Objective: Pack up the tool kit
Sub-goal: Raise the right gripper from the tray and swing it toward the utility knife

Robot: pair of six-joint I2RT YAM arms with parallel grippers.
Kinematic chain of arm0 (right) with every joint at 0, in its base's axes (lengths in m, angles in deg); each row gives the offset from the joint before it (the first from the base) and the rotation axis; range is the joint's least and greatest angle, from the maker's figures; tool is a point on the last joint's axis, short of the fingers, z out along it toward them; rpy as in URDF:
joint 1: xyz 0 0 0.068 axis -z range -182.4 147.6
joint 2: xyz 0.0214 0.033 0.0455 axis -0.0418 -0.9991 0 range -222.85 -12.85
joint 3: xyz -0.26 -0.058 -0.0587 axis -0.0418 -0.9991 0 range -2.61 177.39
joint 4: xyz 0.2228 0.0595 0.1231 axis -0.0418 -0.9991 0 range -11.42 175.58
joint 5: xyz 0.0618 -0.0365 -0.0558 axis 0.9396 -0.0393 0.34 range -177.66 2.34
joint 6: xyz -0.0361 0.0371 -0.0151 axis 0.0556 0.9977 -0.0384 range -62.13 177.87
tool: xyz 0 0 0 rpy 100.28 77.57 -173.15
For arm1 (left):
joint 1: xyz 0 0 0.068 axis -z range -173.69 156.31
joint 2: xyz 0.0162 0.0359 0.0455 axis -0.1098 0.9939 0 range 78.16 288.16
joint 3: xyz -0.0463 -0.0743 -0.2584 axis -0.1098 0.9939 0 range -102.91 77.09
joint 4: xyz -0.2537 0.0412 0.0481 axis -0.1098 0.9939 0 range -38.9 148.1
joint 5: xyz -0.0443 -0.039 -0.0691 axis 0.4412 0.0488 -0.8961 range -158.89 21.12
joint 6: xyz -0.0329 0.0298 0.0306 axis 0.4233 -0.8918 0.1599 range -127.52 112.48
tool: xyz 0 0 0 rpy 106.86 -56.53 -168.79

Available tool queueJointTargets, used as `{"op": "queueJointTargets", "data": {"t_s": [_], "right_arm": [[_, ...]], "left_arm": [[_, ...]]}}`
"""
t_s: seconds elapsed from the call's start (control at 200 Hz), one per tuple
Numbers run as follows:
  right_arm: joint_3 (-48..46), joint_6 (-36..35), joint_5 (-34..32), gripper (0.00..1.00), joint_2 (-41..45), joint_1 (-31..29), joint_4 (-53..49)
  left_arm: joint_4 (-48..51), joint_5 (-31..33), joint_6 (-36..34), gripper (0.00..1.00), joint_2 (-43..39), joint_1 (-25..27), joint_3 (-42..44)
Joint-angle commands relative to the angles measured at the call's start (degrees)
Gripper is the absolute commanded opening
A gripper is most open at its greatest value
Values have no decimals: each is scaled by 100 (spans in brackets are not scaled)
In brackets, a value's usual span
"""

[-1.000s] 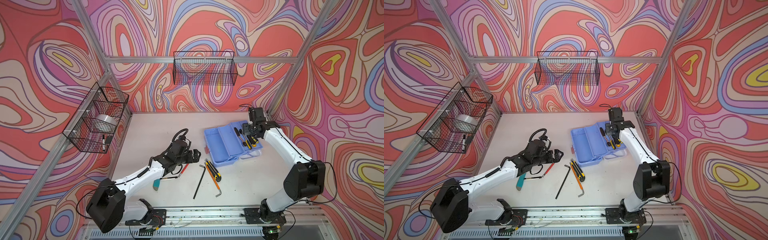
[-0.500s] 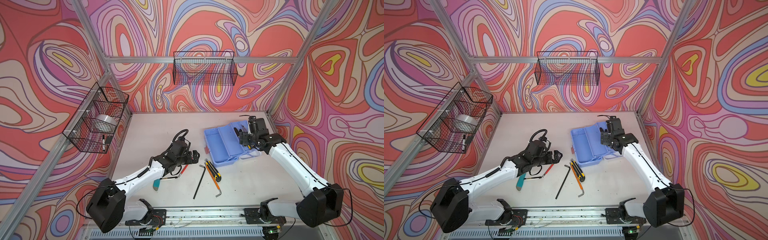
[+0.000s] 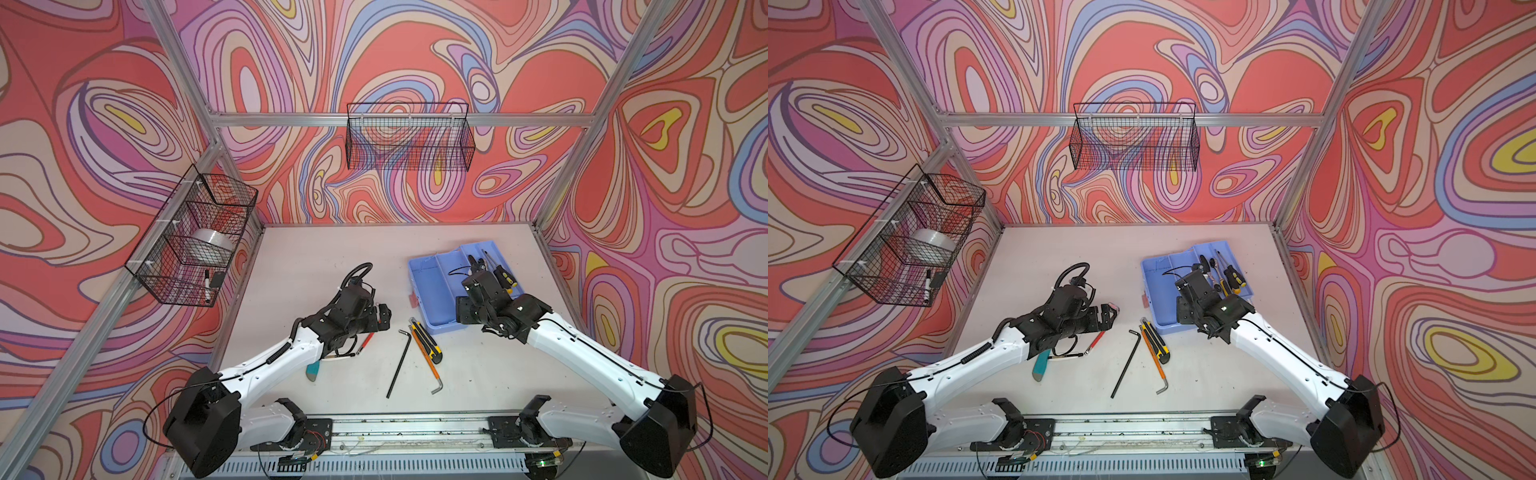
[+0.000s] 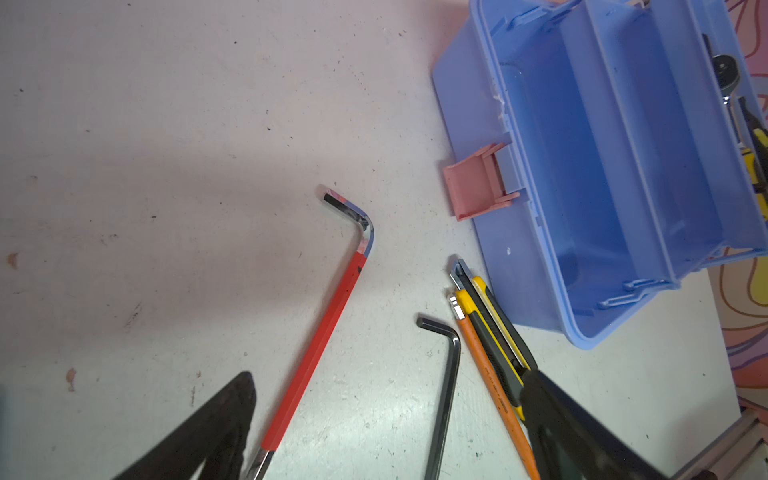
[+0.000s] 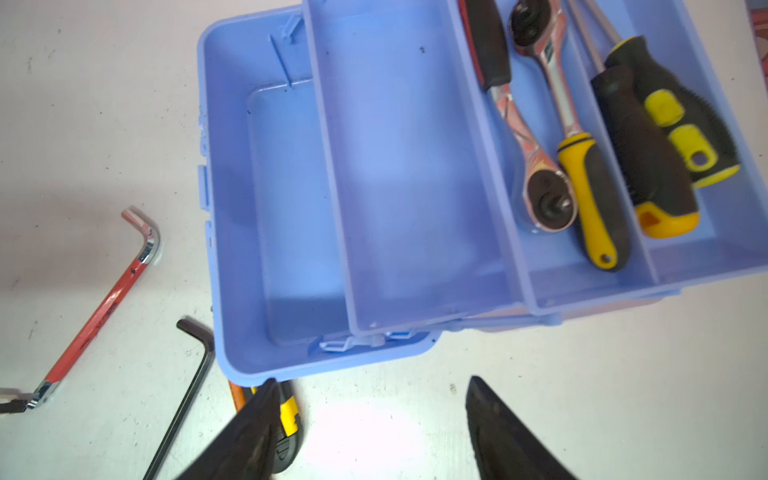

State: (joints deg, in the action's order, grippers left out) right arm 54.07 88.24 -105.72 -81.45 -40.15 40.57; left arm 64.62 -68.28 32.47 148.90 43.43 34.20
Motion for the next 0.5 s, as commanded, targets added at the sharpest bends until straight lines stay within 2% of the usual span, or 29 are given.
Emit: {"op": "queueJointTargets", "data": {"t_s": [0.0,0.145,0.496], "right_arm": [[-187,694,-250,71,12,-465,6],[-176,952,-596,70,-245,-1144,20],[-216,1134,-409,68,-1027,-1979,498]], "left_arm": [[314,280,96,100,-152,-30,153],[371,396,115,100,-226,-33,233],[693,493,-28,100,-331,-38,421]]}}
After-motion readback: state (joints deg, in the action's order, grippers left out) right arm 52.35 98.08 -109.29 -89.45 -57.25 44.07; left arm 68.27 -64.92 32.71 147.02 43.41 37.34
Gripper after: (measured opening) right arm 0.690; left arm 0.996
